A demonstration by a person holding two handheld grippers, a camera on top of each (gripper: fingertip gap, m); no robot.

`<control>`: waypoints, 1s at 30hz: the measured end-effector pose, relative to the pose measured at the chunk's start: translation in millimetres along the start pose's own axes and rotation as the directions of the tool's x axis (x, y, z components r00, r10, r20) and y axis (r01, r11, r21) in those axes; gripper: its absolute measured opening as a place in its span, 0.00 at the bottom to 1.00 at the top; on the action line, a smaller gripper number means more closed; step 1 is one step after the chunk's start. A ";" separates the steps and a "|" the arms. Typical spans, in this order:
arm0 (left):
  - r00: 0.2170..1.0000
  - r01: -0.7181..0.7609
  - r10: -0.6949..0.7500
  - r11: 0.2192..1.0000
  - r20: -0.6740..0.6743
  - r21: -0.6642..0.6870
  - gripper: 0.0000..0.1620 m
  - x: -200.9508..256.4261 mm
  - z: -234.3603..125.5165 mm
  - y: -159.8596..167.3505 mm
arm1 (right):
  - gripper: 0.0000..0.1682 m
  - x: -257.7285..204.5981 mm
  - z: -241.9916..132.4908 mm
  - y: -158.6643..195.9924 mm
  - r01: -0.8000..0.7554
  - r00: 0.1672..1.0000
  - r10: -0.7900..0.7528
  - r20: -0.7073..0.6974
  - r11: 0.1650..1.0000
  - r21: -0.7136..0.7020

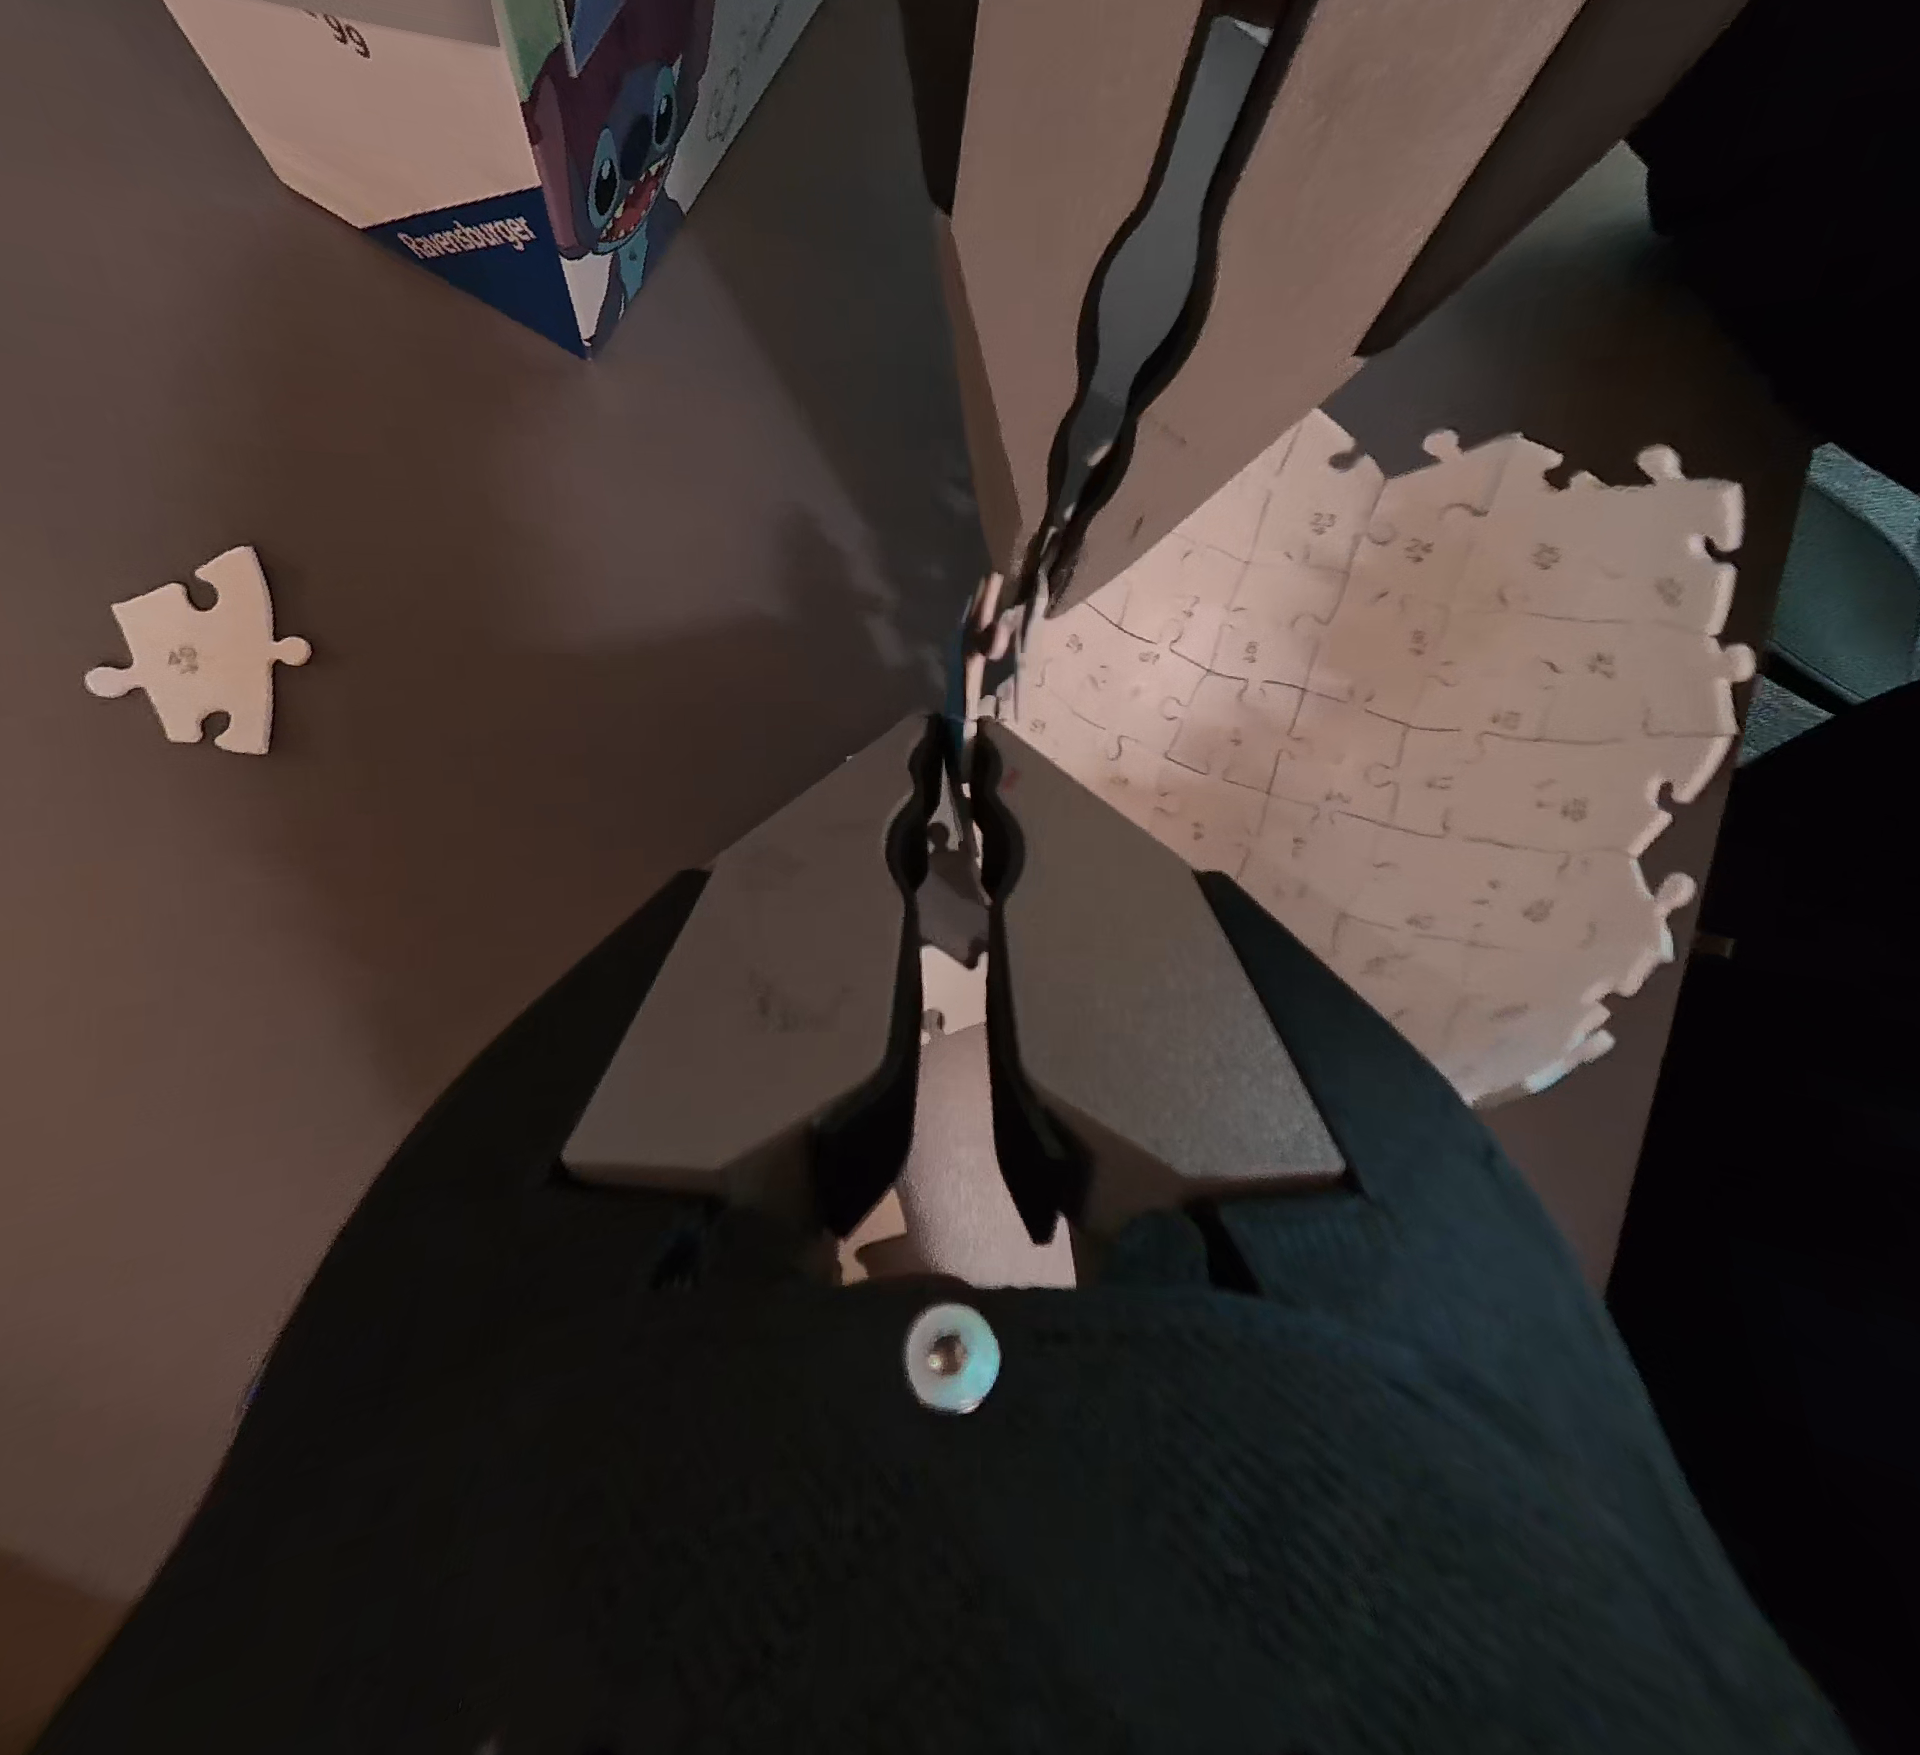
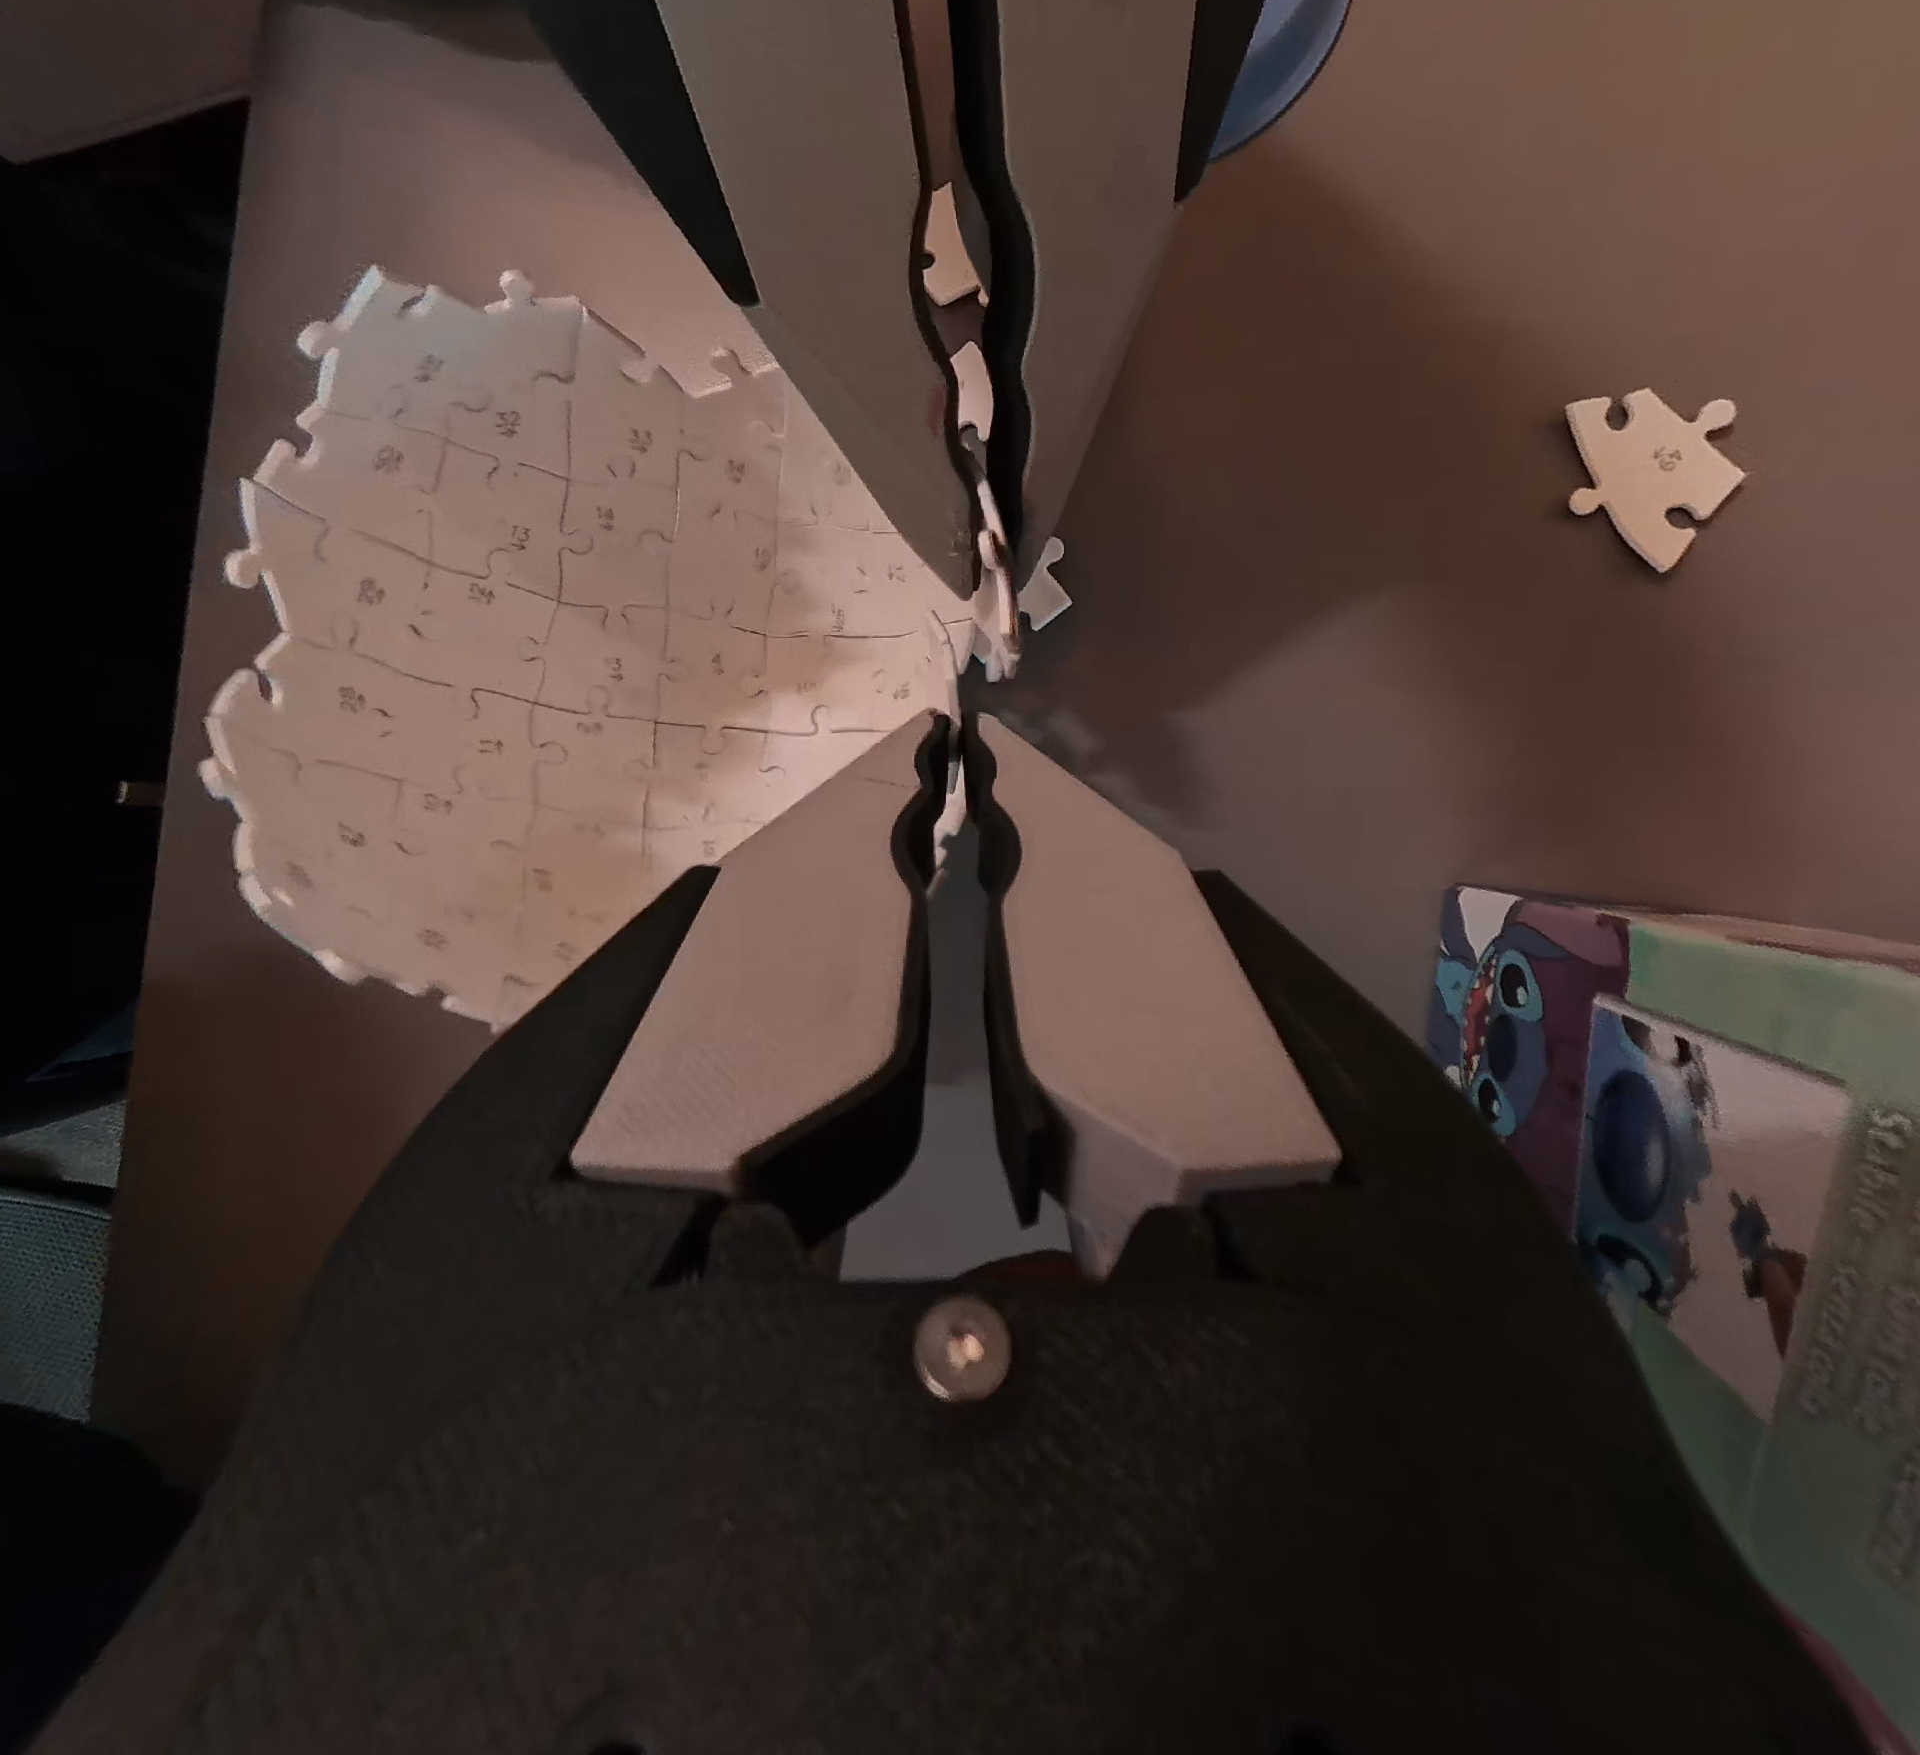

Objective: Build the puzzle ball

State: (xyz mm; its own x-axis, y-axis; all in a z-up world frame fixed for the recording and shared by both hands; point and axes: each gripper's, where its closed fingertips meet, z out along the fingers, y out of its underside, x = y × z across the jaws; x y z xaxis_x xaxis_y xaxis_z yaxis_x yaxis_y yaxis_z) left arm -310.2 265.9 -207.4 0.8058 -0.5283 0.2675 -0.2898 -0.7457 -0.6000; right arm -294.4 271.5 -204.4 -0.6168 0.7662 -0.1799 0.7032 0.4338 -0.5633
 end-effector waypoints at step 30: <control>0.990 0.039 -0.044 0.998 -0.131 -0.045 0.01 21.1 19.9 12.4 | 0.00 -17.8 3.7 15.2 0.014 0.996 -0.009 0.086 0.998 -0.068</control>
State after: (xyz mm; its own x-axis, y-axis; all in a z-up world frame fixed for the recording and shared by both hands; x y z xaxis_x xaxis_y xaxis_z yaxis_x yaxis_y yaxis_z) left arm -286.5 253.6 -224.3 0.7430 -0.5435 0.3905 -0.2812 -0.7830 -0.5548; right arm -274.0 262.6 -212.8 -0.6508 0.7191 -0.2436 0.7167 0.4762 -0.5095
